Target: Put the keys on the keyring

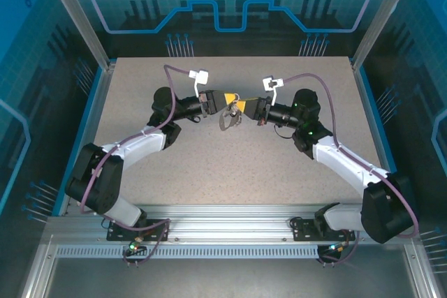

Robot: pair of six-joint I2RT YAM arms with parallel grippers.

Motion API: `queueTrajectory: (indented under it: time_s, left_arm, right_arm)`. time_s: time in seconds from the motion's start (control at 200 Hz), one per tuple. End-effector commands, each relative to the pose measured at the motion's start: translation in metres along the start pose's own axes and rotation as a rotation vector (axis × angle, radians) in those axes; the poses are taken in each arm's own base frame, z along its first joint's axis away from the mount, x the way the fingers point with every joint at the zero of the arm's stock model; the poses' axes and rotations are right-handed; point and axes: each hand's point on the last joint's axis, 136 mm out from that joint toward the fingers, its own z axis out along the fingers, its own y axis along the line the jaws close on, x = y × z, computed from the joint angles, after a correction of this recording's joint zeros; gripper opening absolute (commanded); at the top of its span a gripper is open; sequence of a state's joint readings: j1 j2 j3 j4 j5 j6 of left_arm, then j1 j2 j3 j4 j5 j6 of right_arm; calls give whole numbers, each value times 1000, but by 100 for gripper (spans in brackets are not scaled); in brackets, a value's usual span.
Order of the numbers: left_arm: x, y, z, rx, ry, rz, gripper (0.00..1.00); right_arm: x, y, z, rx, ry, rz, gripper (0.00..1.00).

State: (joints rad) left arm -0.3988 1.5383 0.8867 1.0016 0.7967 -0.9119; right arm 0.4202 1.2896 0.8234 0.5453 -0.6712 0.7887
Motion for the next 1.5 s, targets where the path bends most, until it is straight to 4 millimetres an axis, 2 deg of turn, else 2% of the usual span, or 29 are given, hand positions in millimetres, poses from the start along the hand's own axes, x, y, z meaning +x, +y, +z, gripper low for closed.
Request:
queueTrajectory:
  time_s: [0.0,0.295,0.395,0.555,0.67,0.775,0.865,0.965,1.06,1.26,1.495]
  left_arm:
    - [-14,-18,-3,32,-63,68,0]
    - [-16,-24,-6,38,-75,78,0]
    - [-16,-24,-6,39,-83,74,0]
    - [-17,-24,-6,43,-93,70,0]
    - [-17,-24,-6,41,-97,68,0]
    - [-18,-24,-6,41,-100,68,0]
    - [-18,-24,-6,42,-100,69,0]
    - [-18,-25,-6,44,-103,69,0]
    - [-18,-24,-7,46,-106,68,0]
    - [-19,-24,-7,57,-132,60,0]
    - [-20,-23,-7,47,-163,55,0]
  right_arm:
    - [6,4,0,-7,4,-16,0]
    - [2,-4,-7,18,-19,-6,0]
    - [4,-2,-1,-3,-7,2,0]
    - [19,17,21,-60,71,-26,0]
    - [25,14,20,-50,99,-27,0]
    - [17,2,3,0,64,-15,21]
    - [5,-4,-18,32,15,-12,31]
    - [-6,-4,-37,62,-29,-22,35]
    - [-17,1,-47,80,-63,-35,35]
    - [-36,11,-42,84,-129,-29,36]
    - [-45,27,-19,48,-157,-37,39]
